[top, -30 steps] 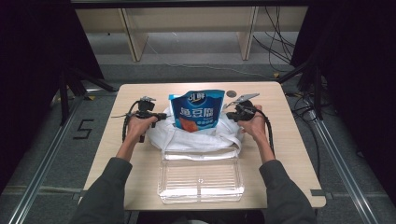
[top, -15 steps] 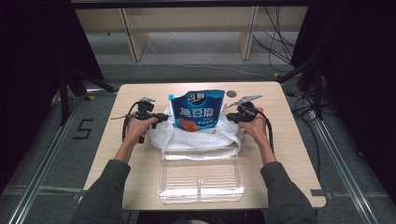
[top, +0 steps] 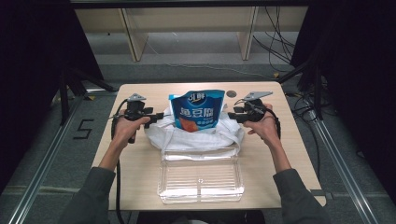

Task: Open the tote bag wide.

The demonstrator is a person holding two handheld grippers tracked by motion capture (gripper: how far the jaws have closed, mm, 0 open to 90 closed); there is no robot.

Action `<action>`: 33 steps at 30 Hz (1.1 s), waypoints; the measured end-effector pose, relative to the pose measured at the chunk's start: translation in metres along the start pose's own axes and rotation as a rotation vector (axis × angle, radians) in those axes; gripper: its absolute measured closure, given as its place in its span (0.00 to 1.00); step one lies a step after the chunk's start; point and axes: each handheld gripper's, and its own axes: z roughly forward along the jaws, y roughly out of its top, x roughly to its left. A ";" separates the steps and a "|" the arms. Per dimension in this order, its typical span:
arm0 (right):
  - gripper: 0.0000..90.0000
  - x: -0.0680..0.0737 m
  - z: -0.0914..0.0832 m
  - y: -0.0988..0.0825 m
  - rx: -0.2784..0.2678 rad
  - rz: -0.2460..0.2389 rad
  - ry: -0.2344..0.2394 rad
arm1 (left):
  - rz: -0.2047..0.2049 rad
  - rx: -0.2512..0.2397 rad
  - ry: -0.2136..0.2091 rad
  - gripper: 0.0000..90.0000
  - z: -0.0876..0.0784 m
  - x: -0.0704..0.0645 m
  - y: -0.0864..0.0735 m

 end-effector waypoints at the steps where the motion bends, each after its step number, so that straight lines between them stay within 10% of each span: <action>1: 0.62 0.004 -0.006 0.001 -0.006 -0.005 0.006 | -0.012 -0.031 -0.012 0.38 -0.006 -0.005 -0.002; 15: 0.51 0.014 -0.021 0.005 -0.008 -0.017 0.010 | 0.059 -0.072 -0.042 0.27 -0.060 -0.046 -0.025; 33: 0.39 0.027 -0.029 0.013 0.020 -0.037 -0.014 | 0.112 -0.028 -0.010 0.26 -0.077 -0.076 -0.095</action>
